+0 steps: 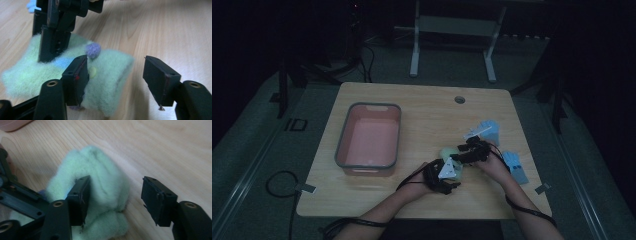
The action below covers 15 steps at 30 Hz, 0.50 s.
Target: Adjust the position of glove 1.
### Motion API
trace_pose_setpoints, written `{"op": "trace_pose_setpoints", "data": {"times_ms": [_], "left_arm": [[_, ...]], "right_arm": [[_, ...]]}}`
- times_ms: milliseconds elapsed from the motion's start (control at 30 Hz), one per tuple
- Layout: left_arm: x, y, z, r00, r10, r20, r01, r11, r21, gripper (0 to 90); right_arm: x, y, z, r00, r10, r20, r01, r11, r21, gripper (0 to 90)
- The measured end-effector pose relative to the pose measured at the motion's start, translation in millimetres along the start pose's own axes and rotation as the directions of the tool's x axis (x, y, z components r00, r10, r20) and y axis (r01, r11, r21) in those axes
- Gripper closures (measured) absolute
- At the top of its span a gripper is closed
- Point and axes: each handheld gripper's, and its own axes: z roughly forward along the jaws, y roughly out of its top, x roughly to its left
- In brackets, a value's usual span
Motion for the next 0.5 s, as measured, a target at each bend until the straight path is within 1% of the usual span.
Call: {"op": "trace_pose_setpoints", "data": {"times_ms": [67,100,133,167,200,267,300,333,400,433,467,500], "left_arm": [[0.5,-1.5,0.9,0.9998,0.016,-0.01,-0.016,0.9999,0.005,41.7],[0.3,-2.5,1.4,0.9993,0.033,-0.019,-0.033,0.9994,0.01,42.7],[0.6,-3.4,2.1,0.9989,0.041,-0.024,-0.041,0.9991,0.015,43.9],[0.8,-4.2,2.6,0.9989,0.039,-0.028,-0.038,0.9992,0.012,44.6],[-0.2,-4.9,3.4,0.9984,0.045,-0.036,-0.044,0.999,0.011,45.3],[-2.8,-4.4,4.8,0.9954,0.074,-0.062,-0.072,0.997,0.028,45.8],[-4.0,-3.7,5.2,0.9925,0.088,-0.085,-0.085,0.9958,0.035,48.8],[-3.5,-2.4,4.6,0.991,0.092,-0.097,-0.088,0.9952,0.043,54.7],[0.2,0.8,1.9,0.9939,0.072,-0.083,-0.068,0.9966,0.045,64.9],[2.3,2.4,0.7,0.9946,0.07,-0.076,-0.066,0.9964,0.053,69.4],[3.4,3.9,0.2,0.9956,0.06,-0.072,-0.056,0.9969,0.054,71.6],[4.6,5.5,-0.7,0.9958,0.062,-0.068,-0.057,0.9963,0.063,72.9]], "right_arm": [[-5.1,-1.4,2.8,0.9979,0.045,-0.046,-0.044,0.999,0.006,42.1],[-7.2,-2.1,4.2,0.9958,0.059,-0.07,-0.059,0.9982,0.01,47.1],[-8.8,-2.7,5.0,0.9916,0.075,-0.106,-0.074,0.9972,0.013,52.6],[-9.2,-3.1,5.8,0.9891,0.086,-0.119,-0.085,0.9963,0.013,54.7],[-8.4,-3.3,6.3,0.988,0.088,-0.127,-0.087,0.9961,0.014,58.4],[-6.2,-2.9,5.7,0.9898,0.083,-0.116,-0.083,0.9965,0.012,62.6],[-5.0,-2.9,5.6,0.9899,0.087,-0.112,-0.086,0.9962,0.01,64.6],[-3.9,-2.9,5.0,0.9898,0.092,-0.108,-0.092,0.9958,0.007,66.8],[-2.3,-2.8,3.1,0.9907,0.098,-0.094,-0.098,0.9952,0.002,69.7],[-1.7,-2.7,2.4,0.9909,0.099,-0.091,-0.1,0.995,-0.001,70.9],[-1.6,-2.5,1.5,0.9904,0.105,-0.09,-0.106,0.9944,-0.004,72.0],[-2.0,-2.5,0.7,0.9888,0.118,-0.092,-0.119,0.9929,-0.008,72.7]]}}
